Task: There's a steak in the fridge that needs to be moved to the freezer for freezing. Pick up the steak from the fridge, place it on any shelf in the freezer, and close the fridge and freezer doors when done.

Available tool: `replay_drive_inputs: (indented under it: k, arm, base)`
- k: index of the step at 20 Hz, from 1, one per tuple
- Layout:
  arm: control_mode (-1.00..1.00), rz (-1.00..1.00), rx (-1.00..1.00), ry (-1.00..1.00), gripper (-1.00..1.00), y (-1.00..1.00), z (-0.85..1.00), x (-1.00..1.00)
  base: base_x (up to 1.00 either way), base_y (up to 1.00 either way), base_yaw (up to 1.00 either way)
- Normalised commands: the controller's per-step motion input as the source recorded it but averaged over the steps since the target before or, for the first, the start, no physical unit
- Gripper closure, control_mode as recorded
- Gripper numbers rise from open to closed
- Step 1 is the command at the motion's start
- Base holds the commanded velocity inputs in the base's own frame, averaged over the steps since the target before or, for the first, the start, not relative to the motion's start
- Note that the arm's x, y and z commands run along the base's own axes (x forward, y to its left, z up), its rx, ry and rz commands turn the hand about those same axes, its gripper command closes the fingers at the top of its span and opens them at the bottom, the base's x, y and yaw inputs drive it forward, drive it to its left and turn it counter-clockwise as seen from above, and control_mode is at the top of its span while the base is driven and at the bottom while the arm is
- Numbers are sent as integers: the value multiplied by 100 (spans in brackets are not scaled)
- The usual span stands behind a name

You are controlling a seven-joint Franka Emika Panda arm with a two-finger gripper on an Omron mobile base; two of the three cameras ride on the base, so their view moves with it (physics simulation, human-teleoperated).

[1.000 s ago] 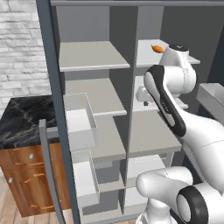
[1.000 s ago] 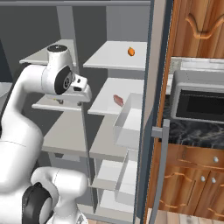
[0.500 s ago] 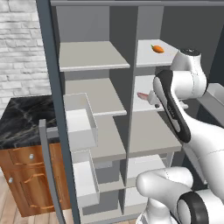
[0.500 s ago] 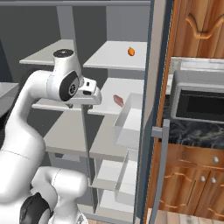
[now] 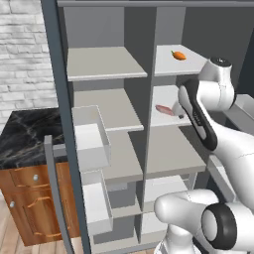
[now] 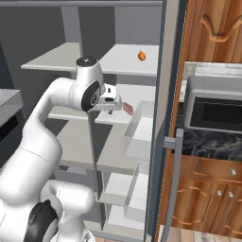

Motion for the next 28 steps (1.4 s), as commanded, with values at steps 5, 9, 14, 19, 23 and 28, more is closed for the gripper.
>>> replay_drive_inputs:
  k: [5, 9, 14, 19, 23, 28]
  arm:
    - [-100, 9, 0, -7, -100, -18, -39, 32]
    - [-100, 6, 0, 0, -100, -25, -12, 47]
    - [-100, 5, 0, 0, -100, -22, -7, 37]
    - [-100, 6, 4, 0, -100, -4, -10, 33]
    - [-100, 3, 1, 0, -100, 0, -22, 33]
    - [-100, 0, 0, 0, -100, 0, -19, 38]
  base:
    - [0, 0, 0]
    - [0, 0, 0]
    - [0, 0, 0]
    - [0, 0, 0]
    - [0, 0, 0]
    - [0, 0, 0]
